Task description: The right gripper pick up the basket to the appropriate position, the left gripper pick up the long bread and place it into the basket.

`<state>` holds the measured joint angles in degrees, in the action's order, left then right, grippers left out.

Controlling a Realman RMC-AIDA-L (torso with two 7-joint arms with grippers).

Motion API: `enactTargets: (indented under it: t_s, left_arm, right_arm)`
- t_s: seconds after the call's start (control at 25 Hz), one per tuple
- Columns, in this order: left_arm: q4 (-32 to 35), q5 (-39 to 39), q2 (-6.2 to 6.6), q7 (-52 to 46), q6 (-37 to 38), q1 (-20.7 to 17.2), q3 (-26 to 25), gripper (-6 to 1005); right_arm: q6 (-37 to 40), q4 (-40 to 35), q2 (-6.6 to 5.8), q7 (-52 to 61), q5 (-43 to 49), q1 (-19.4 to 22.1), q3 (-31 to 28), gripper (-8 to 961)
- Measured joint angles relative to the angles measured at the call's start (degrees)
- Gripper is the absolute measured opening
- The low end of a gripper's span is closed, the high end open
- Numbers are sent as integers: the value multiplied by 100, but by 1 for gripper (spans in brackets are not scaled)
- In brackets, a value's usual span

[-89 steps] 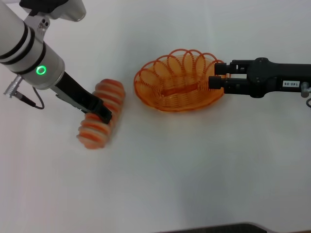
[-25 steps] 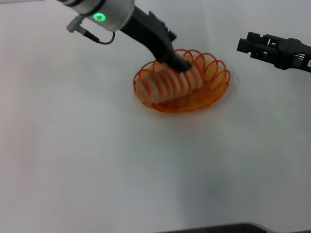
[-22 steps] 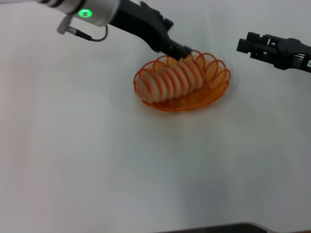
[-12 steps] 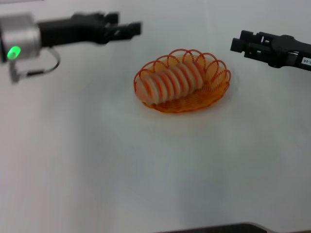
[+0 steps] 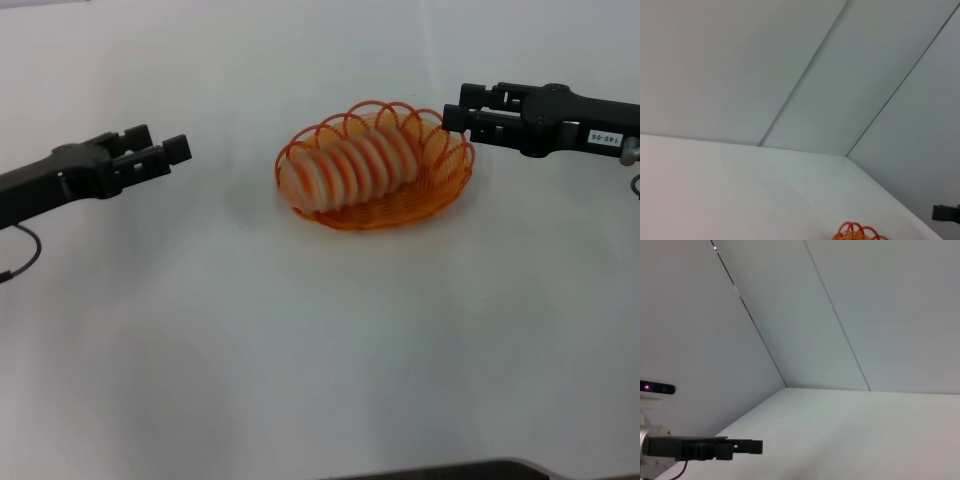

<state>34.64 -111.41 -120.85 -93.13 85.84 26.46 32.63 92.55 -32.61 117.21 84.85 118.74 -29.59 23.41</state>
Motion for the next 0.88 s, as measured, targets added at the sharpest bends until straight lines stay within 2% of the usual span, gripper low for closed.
enactTargets:
  t_s: [0.4, 0.88]
  left_arm:
    - [-9, -170, 5, 13, 56, -32, -22, 886]
    - [-6, -123, 9, 19, 142, -21, -36, 886]
  right_arm:
    - [-251, 0, 81, -3, 8, -96, 387, 607]
    - [-402, 0, 133, -4, 9, -180, 542, 607]
